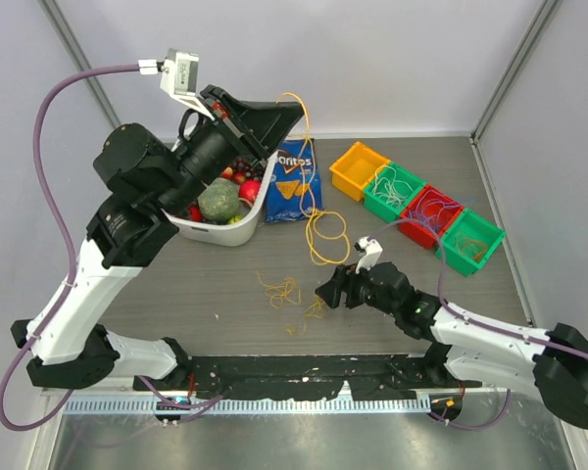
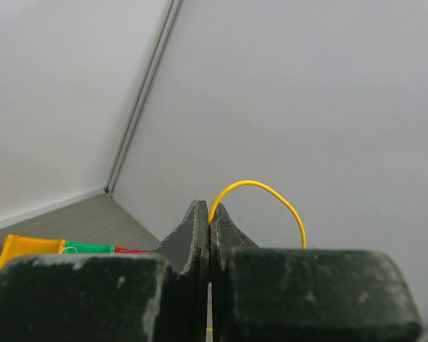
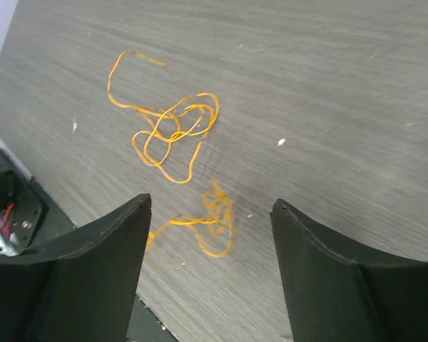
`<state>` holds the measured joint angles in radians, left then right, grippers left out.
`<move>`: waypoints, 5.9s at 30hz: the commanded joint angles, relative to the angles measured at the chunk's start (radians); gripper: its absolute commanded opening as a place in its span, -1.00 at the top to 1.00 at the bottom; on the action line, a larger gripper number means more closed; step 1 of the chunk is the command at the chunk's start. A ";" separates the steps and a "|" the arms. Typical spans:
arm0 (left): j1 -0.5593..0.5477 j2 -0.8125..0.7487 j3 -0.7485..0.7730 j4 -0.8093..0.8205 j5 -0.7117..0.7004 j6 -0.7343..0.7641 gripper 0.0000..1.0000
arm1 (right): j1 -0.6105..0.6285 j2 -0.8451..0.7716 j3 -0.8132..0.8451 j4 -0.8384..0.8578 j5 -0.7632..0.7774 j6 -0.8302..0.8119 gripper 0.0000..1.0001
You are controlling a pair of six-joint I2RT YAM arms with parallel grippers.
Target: Untangle the cables
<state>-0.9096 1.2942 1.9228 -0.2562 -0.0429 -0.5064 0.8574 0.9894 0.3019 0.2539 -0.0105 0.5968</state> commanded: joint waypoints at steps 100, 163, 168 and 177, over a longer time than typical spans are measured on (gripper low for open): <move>0.015 -0.437 -1.138 0.082 0.130 -0.147 -0.72 | -0.251 -0.287 0.560 -0.220 0.257 -0.100 0.99; 0.499 -0.069 -0.354 -0.729 0.256 0.167 -0.84 | -0.540 1.048 1.620 -0.102 0.535 -0.328 0.99; 0.499 -0.024 -0.257 -0.791 0.193 0.195 -0.83 | -0.541 1.111 1.632 -0.131 0.520 -0.333 0.99; 0.499 0.100 -0.119 -0.853 0.207 0.275 -0.83 | -0.551 1.184 1.605 -0.166 0.544 -0.283 0.99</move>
<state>-0.4118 1.3537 1.7149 -1.0721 0.1684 -0.2989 0.3164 2.1654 1.8980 0.0734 0.5018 0.2836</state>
